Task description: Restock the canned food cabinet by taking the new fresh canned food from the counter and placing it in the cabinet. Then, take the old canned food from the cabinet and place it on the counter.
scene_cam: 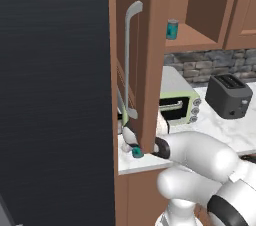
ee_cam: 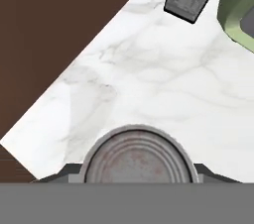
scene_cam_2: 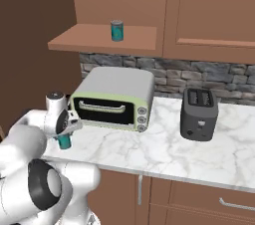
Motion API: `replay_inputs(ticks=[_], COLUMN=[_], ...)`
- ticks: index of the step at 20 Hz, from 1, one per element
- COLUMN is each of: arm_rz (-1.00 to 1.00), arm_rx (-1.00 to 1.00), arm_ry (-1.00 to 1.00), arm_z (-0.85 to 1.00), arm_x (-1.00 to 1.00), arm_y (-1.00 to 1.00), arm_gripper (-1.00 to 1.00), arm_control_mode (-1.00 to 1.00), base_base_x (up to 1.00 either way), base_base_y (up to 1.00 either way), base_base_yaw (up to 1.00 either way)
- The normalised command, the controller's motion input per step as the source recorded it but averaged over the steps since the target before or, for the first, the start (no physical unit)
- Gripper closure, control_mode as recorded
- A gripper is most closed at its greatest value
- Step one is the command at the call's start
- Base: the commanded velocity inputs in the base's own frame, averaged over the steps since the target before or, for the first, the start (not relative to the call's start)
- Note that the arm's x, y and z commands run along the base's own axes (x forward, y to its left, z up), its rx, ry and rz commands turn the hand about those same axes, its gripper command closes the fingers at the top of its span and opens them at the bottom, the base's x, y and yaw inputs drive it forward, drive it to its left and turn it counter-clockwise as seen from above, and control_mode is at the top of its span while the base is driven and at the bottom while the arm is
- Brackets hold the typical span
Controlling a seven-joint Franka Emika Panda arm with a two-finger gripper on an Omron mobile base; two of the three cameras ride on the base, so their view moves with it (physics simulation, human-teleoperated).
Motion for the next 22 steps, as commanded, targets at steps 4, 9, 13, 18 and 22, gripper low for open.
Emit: replay_inputs(ticks=[4,9,13,18,22], arm_rz=[0.0,0.0,-0.05,-0.11,-0.13], arm_rx=[0.11,0.22,0.23,0.24,0.18], arm_ry=[-0.11,-0.32,-0.41,-0.4,-0.36], arm_z=[0.3,0.95,1.0,1.0,1.0], arm_x=[-0.61,-0.49,-0.47,-0.5,-0.39], arm_y=[-0.99,-0.69,-0.4,-0.17,-0.03], arm_gripper=[1.0,1.0,1.0,1.0,1.0], arm_control_mode=[-1.0,-1.0,-1.0,-1.0,-1.0], base_base_x=[0.0,0.0,0.0,0.0,0.0], base_base_y=[0.0,0.0,0.0,0.0,0.0], base_base_yaw=[0.0,0.0,0.0,0.0,0.0])
